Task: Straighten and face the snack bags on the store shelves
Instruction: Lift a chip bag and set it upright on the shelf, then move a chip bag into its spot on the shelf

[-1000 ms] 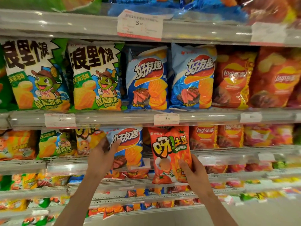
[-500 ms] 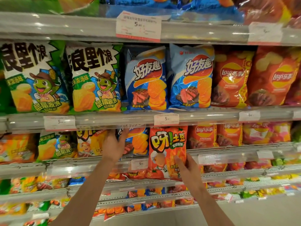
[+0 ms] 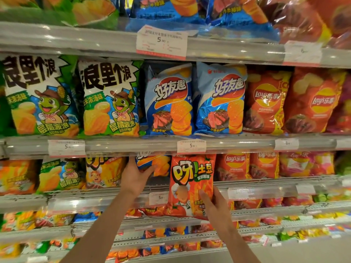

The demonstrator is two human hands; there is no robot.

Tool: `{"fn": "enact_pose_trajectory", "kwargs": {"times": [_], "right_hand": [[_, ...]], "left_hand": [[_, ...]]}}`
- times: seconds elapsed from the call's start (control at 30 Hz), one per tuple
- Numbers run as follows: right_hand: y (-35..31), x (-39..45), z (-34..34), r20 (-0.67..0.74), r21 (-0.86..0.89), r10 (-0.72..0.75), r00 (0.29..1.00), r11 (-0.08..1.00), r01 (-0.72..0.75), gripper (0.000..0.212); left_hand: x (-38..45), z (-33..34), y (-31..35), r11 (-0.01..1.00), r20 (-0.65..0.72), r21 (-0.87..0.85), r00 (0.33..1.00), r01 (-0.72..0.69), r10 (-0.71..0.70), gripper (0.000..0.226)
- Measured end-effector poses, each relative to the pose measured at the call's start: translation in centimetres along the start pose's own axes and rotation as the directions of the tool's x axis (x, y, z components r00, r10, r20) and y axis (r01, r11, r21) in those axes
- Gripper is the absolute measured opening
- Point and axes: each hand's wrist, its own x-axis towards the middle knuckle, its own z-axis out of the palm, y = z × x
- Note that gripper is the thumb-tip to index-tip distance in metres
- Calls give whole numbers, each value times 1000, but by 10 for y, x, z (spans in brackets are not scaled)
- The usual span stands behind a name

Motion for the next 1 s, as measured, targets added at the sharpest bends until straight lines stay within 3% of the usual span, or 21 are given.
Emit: {"fn": "enact_pose_trajectory", "kwargs": {"times": [0.13,0.27,0.5,0.63,0.83,1.0], "right_hand": [[-1,-4,0,14,-9,-20,1000,1000,21,13],[0,-5,2,20,5,-2,1000,1000,2,14],[2,0,9,154,-34,69,986,997,-65,17],[6,-3,11,197,-41,46,979,998,-38,11],[11,-15,19,265,-39,26,964,999,-16,15],[3,-29,44,322,-16,5,947,1000,0,20]], "left_hand": [[1,1,-8,991,137,133,990,21,-39,86],[-13,3,-18,995,214,100,976,25,-46,97],[-4,-3,-12,991,337,95,933,98,-125,108],[-20,-19,-8,996,270,76,961,46,-65,88],[-74,-68,-6,987,121,-97,986,127,-114,43],[-117,-118,-17,970,11,-156,982,188,-188,40]]}}
